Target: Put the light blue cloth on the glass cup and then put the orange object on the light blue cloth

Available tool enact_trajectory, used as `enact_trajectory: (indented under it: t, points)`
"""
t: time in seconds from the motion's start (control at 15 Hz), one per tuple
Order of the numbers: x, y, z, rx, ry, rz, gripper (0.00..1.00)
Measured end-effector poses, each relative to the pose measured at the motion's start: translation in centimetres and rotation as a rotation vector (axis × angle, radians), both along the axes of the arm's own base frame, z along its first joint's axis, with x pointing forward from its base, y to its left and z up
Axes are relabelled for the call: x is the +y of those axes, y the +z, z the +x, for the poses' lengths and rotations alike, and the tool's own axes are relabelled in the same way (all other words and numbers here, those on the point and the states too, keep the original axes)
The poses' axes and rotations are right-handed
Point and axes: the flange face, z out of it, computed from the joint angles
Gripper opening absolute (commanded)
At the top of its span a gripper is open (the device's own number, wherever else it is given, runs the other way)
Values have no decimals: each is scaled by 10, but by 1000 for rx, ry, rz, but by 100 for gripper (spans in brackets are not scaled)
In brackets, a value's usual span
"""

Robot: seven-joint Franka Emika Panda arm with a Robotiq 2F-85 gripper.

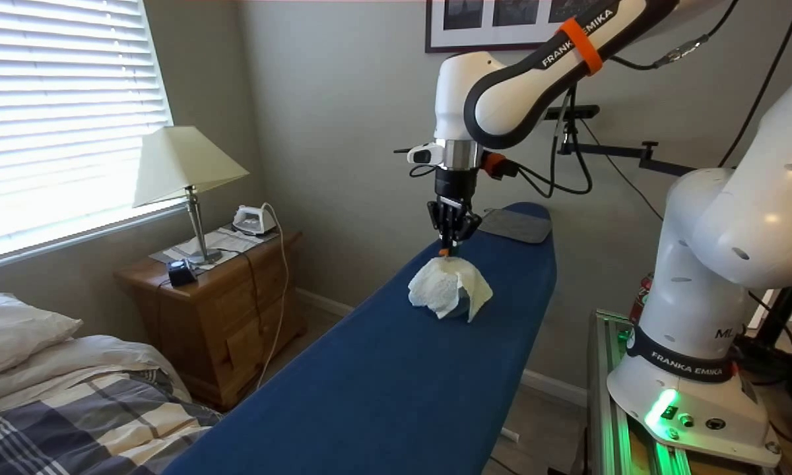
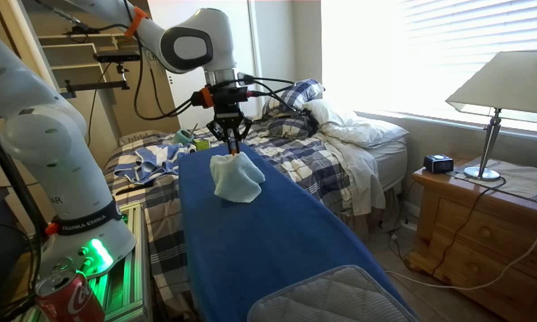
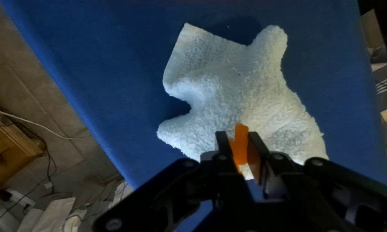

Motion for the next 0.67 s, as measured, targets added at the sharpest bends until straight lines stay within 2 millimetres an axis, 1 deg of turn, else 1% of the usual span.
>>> enact_trajectory:
  t: [0.2,0.4,0.53,0.6,0.67]
  points:
    - [10,1,-3,19,30,9,19]
    - [14,-1,-5,37,52,16,22]
    - [14,-3,-6,44,61,18,30]
    - [14,-4,-7,48,63,19,38]
    - [14,-5,-8,51,64,19,38]
